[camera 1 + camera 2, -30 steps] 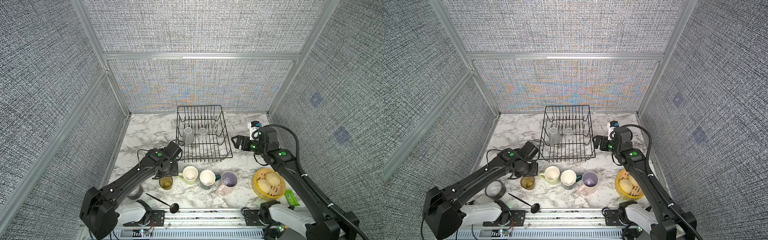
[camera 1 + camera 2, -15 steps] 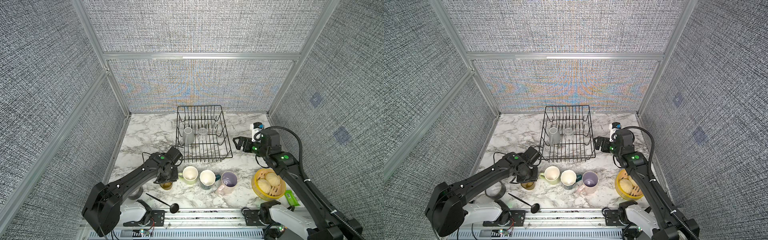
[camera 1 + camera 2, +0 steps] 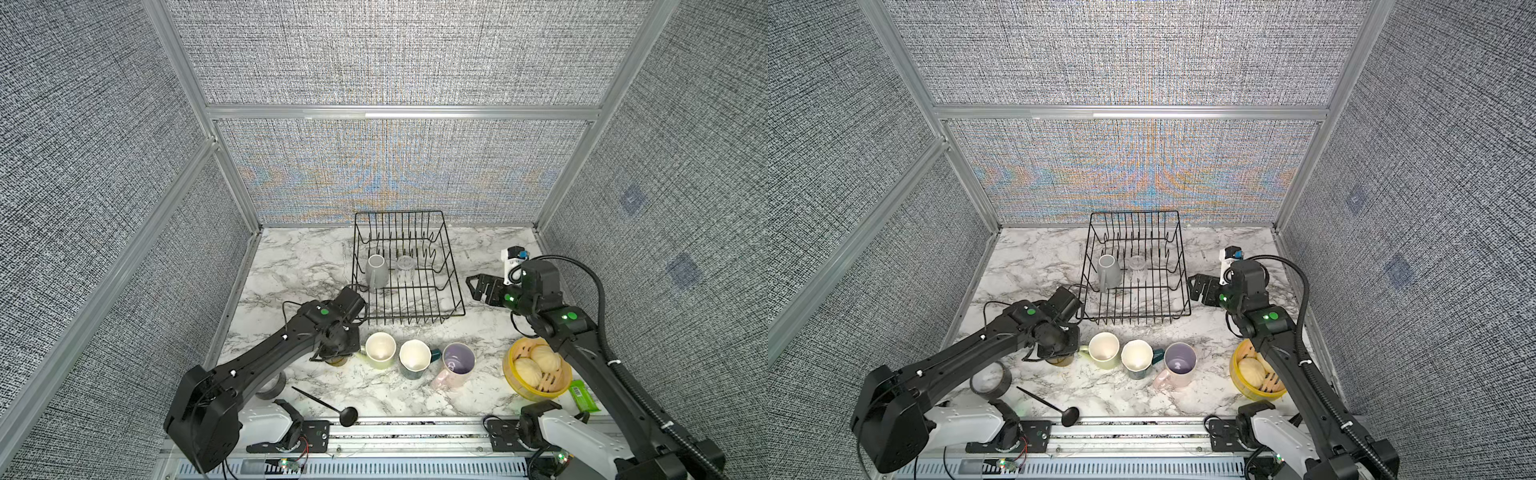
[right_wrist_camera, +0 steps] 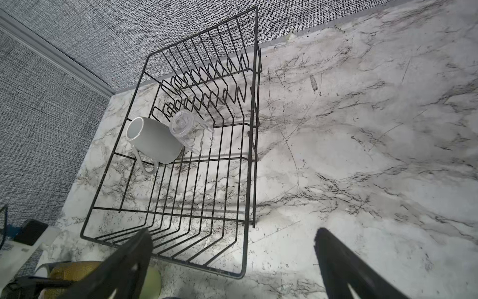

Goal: Load cups into a dish rack
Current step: Pick up the cup from the bottom-left of the table.

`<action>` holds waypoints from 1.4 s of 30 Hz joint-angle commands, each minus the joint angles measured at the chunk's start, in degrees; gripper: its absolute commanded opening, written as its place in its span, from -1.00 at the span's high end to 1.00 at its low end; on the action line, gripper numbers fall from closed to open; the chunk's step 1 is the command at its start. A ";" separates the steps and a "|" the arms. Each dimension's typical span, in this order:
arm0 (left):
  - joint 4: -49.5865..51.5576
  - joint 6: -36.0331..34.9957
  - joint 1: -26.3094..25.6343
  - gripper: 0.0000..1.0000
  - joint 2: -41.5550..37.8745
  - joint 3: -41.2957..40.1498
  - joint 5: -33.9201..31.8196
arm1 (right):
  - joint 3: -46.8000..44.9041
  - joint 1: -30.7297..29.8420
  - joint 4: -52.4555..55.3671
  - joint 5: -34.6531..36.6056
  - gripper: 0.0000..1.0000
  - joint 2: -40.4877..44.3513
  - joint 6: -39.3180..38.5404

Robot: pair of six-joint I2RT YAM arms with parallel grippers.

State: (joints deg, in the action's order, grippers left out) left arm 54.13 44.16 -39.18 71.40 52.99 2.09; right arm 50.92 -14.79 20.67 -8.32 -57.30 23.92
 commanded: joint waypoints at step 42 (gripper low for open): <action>-56.70 12.09 5.89 1.00 14.55 20.44 47.88 | -19.14 -4.45 -61.33 -31.29 -0.83 -7.48 62.57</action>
State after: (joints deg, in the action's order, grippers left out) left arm 2.79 53.95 -33.23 85.41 73.28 48.05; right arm 31.83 -19.11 -37.32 -39.64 -64.82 81.14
